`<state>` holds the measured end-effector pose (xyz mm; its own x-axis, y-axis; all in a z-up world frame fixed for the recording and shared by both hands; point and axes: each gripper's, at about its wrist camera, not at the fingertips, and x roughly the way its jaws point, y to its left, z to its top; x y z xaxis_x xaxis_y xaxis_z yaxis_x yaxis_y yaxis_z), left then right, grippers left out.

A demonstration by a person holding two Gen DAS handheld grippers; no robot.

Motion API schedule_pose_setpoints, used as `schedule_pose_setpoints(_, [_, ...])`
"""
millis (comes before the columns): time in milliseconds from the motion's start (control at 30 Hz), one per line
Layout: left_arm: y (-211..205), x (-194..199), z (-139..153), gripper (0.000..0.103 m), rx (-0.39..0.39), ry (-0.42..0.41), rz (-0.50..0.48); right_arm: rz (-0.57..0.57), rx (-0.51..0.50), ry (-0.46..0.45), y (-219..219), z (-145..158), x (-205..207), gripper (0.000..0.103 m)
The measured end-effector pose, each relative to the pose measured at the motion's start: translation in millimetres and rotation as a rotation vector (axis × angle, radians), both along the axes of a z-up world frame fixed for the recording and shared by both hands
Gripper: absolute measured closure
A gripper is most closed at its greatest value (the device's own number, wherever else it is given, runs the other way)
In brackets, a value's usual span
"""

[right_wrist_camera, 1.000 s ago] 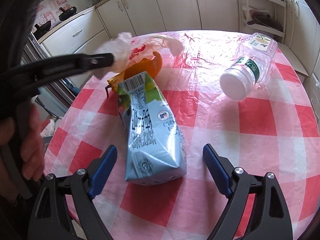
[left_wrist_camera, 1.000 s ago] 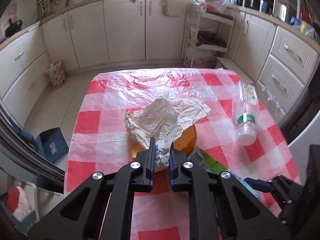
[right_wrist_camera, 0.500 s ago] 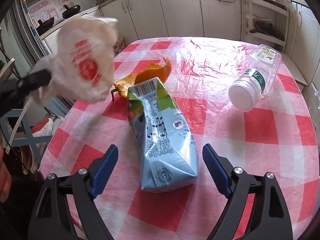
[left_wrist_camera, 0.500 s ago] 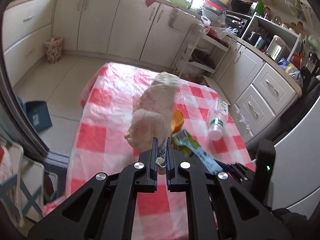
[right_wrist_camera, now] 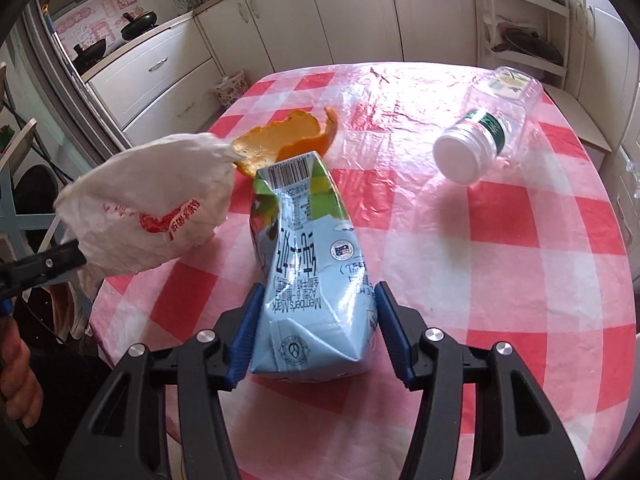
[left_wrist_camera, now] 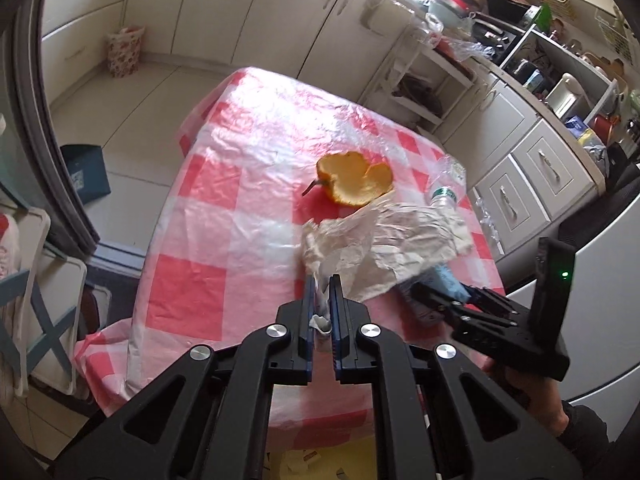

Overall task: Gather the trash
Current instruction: 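Lift the white bag with the left tool while the right tool lifts the carton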

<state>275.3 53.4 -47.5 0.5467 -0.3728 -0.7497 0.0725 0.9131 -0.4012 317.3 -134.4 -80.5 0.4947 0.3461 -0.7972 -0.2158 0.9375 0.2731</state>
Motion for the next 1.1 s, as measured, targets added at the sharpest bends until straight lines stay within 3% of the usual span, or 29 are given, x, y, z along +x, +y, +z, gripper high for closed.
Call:
schedule_pose_setpoints(100, [-3,4,-10,0.095,0.01,0.031,-0.018,-0.006,0.015,0.018,-5,-2,3,0.048])
schedule_pose_setpoints(167, [-8,5,-14,0.084,0.035,0.036,-0.04,-0.004,0.015,0.022,-6,-4,4,0.047])
schedule_pose_setpoints(233, [-18,4,-15,0.061,0.06,0.031,-0.07,-0.001,0.012,0.017,-6,-4,5,0.043])
schedule_pose_setpoints(333, [-32,4,-12,0.052,0.08,0.009,-0.124,0.002,0.01,0.011,-1,-4,5,0.039])
schedule_pose_setpoints(567, [-69,0,-9,0.047,0.235,-0.044,-0.223,-0.002,0.015,-0.02,2,1,5,0.031])
schedule_pose_setpoints(733, [-78,1,-10,0.045,0.247,-0.053,-0.258,-0.012,0.086,-0.062,-4,12,3,0.027])
schedule_pose_setpoints(867, [-88,-4,-6,0.037,0.298,-0.12,-0.281,-0.002,0.129,-0.077,-2,20,1,0.026])
schedule_pose_setpoints(933, [-98,-9,-4,0.031,0.371,-0.18,-0.296,0.008,0.144,-0.092,3,25,2,0.024])
schedule_pose_setpoints(1100, [-135,-22,-10,0.029,0.676,-0.368,-0.327,0.039,0.181,-0.126,13,35,0,0.023])
